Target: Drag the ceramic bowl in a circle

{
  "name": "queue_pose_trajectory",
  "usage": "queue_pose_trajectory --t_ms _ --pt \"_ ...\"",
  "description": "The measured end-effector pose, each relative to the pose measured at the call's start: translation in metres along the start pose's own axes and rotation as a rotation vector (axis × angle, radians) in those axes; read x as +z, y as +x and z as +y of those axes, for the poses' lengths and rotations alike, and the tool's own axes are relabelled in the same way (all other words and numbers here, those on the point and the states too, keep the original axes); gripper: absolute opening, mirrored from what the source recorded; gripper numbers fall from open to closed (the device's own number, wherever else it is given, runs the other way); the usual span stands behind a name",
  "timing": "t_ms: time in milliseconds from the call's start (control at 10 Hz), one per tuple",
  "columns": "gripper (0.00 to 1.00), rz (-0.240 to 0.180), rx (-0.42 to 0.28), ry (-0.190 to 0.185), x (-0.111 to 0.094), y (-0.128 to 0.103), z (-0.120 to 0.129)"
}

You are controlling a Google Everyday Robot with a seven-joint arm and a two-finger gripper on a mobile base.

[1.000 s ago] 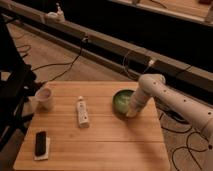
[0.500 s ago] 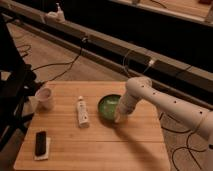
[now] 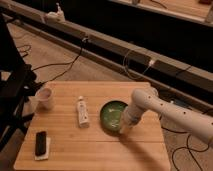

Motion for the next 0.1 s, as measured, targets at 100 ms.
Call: queue_pose_trajectory --t_ms 100 --pt "0.0 0.001 0.027 0.014 -0.0056 0.0103 -0.0067"
